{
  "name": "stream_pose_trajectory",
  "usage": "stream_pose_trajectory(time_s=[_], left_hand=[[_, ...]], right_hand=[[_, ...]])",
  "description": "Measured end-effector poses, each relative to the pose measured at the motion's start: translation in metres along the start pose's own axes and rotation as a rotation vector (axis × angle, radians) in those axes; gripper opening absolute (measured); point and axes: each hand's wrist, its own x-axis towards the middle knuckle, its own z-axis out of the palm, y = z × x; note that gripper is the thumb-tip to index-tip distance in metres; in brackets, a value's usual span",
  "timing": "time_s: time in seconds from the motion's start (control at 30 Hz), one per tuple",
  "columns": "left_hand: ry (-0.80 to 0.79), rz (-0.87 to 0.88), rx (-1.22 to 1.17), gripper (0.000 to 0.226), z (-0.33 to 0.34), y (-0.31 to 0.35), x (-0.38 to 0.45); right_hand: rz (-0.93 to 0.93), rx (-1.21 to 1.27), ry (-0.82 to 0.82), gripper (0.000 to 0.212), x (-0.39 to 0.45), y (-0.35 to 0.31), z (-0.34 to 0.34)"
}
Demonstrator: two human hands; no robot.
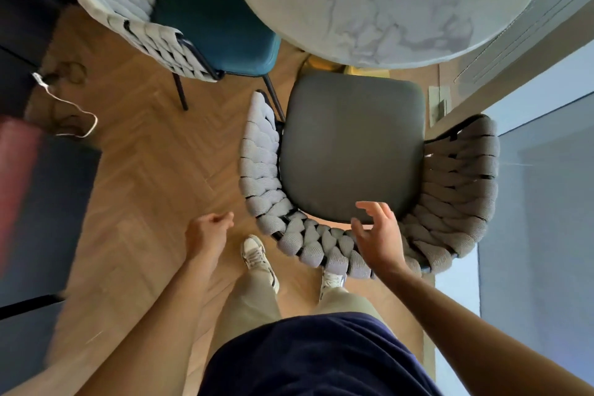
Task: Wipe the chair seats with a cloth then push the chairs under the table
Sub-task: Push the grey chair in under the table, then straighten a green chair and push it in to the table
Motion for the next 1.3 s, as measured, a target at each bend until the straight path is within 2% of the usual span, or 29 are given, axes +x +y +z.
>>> stream_pose_trajectory(time_s=[0.1, 0.23, 0.37, 0.53, 0.73, 0.87, 1.07, 1.3], left_hand=[[-0.006, 0.012, -0.017, 0.028, -0.026, 0.002, 0.024], [-0.033, 0.121, 0.009, 0.029, -0.060, 0.010, 0.063], [-0.104, 0.291, 0.249, 0.020, -0.106, 0.017, 0.105], [-0.057, 0.466, 0.419, 0.016, -0.170, 0.030, 0.164], [-0.087, 0.482, 0.485, 0.017, -0.225, 0.067, 0.246], [-0.184, 0.430, 0.524, 0.016, -0.252, 0.102, 0.312], [-0.346, 0.442, 0.575, 0.017, -0.287, 0.194, 0.407], [-0.297, 0.488, 0.617, 0.017, -0.348, 0.267, 0.527]], right_hand=[[-0.024, 0.005, -0.075, 0.031, 0.013, -0.040, 0.037], [-0.043, 0.017, -0.145, 0.030, 0.030, -0.106, 0.092], [0.000, -0.011, -0.157, 0.031, 0.044, -0.172, 0.147], [-0.039, -0.045, -0.193, 0.035, 0.062, -0.249, 0.206], [-0.049, -0.062, -0.259, 0.036, 0.112, -0.323, 0.264], [-0.054, -0.082, -0.201, 0.039, 0.157, -0.378, 0.306], [-0.053, -0.058, -0.178, 0.046, 0.261, -0.486, 0.350], [-0.069, -0.020, -0.148, 0.045, 0.382, -0.602, 0.377]])
